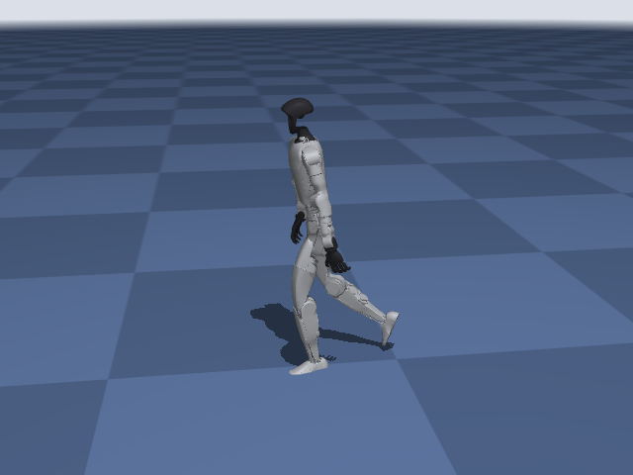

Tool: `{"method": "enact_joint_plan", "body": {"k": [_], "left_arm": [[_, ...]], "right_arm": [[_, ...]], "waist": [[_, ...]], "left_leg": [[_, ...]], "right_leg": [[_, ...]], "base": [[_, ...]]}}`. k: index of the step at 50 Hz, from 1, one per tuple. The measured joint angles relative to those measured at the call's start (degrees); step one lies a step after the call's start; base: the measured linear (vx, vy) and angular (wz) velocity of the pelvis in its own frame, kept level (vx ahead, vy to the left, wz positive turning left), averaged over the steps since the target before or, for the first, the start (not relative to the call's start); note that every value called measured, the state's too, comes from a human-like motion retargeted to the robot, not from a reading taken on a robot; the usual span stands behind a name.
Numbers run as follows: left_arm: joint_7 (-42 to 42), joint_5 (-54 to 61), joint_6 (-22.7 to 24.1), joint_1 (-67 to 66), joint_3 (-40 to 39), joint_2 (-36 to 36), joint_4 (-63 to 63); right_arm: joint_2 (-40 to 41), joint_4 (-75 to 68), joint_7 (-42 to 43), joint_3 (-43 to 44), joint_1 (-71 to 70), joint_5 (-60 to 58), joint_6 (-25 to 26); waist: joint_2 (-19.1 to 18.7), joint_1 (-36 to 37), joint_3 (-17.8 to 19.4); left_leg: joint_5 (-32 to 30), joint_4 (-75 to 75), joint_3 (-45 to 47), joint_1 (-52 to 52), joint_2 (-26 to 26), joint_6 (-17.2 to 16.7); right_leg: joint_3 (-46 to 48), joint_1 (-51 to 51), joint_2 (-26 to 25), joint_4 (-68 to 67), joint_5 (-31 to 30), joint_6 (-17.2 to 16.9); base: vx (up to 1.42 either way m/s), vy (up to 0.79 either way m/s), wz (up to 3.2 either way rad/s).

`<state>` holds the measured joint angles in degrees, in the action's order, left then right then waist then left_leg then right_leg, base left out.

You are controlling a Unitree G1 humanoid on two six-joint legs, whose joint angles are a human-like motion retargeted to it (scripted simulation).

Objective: Walk run

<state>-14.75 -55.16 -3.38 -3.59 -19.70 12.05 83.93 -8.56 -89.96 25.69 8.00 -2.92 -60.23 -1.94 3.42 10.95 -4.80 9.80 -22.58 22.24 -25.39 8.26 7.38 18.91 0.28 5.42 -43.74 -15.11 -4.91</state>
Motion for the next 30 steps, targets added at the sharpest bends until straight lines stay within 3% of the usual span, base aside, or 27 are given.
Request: {"method": "enact_joint_plan", "body": {"k": [2,5,11,13,15,17,20,22,25,27,30], "left_arm": [[2.0,2.7,1.5,4.3,1.6,1.0,-1.2],[4.8,6.4,3.2,10.5,4.0,2.9,-3.2],[1.2,10.9,9.0,20.0,6.9,6.4,-11.6],[0.2,12.5,11.1,22.0,7.4,7.9,-15.5],[0.4,14.3,13.7,23.0,7.8,9.1,-19.2],[2.7,15.8,16.2,22.3,8.0,8.7,-21.4],[8.4,17.1,18.2,18.1,6.4,5.6,-21.8],[7.9,15.6,16.9,13.1,3.5,3.7,-20.5],[3.0,9.8,11.8,5.6,0.4,0.0,-17.9],[0.2,4.8,6.9,0.8,-1.4,-1.8,-16.1],[-2.3,0.8,3.3,-4.1,-2.0,-2.4,-12.4]], "right_arm": [[-0.6,-2.7,-1.4,-0.4,1.6,-3.2,1.1],[-1.0,-4.7,-2.7,1.7,4.3,-4.8,2.6],[-1.5,-6.1,-7.4,5.6,8.9,1.5,4.4],[-1.6,-6.9,-8.0,6.9,9.4,3.3,4.7],[-1.3,-7.4,-7.5,6.4,9.9,6.5,5.3],[-1.6,-7.4,-7.7,5.1,11.2,9.4,6.2],[-1.1,-7.4,-8.3,5.6,11.2,7.8,9.1],[-0.3,-7.4,-7.6,5.7,11.1,6.3,8.0],[1.2,-6.4,-8.9,7.7,9.7,6.3,5.1],[1.5,-4.2,-12.2,7.8,8.8,8.3,4.2],[1.3,-0.6,-15.1,6.6,6.0,12.2,4.2]], "waist": [[-0.2,-1.9,0.7],[0.5,-7.6,1.5],[0.2,-16.4,2.1],[0.9,-18.7,2.5],[1.3,-20.2,2.2],[2.0,-19.9,2.1],[2.5,-19.8,0.4],[2.3,-21.4,-0.9],[2.7,-22.4,-0.6],[5.9,-20.0,-0.4],[7.0,-17.6,0.8]], "left_leg": [[0.8,3.7,-1.4,4.8,-2.5,0.0],[0.3,11.1,-1.7,12.2,-6.7,0.0],[3.3,17.7,-5.7,23.0,-10.3,-2.0],[4.9,19.2,-7.0,26.8,-11.6,-3.1],[6.6,19.9,-7.7,29.7,-12.0,-4.5],[7.1,19.2,-8.4,32.6,-12.7,-6.5],[2.1,16.5,-9.0,35.0,-14.2,-9.8],[-7.0,12.0,-9.5,36.0,-15.1,-11.1],[-24.8,-5.6,-2.9,32.4,-11.9,-8.6],[-26.6,-20.2,3.9,28.2,-10.9,-3.8],[-18.1,-35.7,7.5,19.2,-4.8,-0.5]], "right_leg": [[0.7,-7.7,3.2,-9.9,8.6,1.3],[1.7,-19.3,6.2,-14.8,15.4,-0.1],[8.9,-32.2,9.9,10.5,24.9,5.3],[5.6,-35.5,8.1,22.8,24.8,6.8],[-1.4,-39.2,6.2,30.6,23.8,5.3],[-2.3,-41.6,6.5,29.1,23.3,4.3],[-4.6,-42.5,6.0,20.9,22.8,8.7],[-2.2,-39.5,7.1,19.6,18.3,10.0],[-5.1,-34.5,11.3,14.3,23.6,9.3],[-4.5,-28.1,13.4,16.6,26.2,9.4],[-1.7,-21.1,13.4,19.4,28.6,9.4]], "base": [[0.96,0.07,-0.02],[0.72,0.03,1.04],[1.01,-0.08,0.85],[0.97,-0.19,0.59],[0.82,-0.22,0.45],[1.29,-0.31,0.11],[1.19,-0.2,-0.02],[1.54,-0.35,0.3],[1.24,-0.16,0.58],[1.18,-0.2,0.08],[0.82,-0.14,0.15]]}}
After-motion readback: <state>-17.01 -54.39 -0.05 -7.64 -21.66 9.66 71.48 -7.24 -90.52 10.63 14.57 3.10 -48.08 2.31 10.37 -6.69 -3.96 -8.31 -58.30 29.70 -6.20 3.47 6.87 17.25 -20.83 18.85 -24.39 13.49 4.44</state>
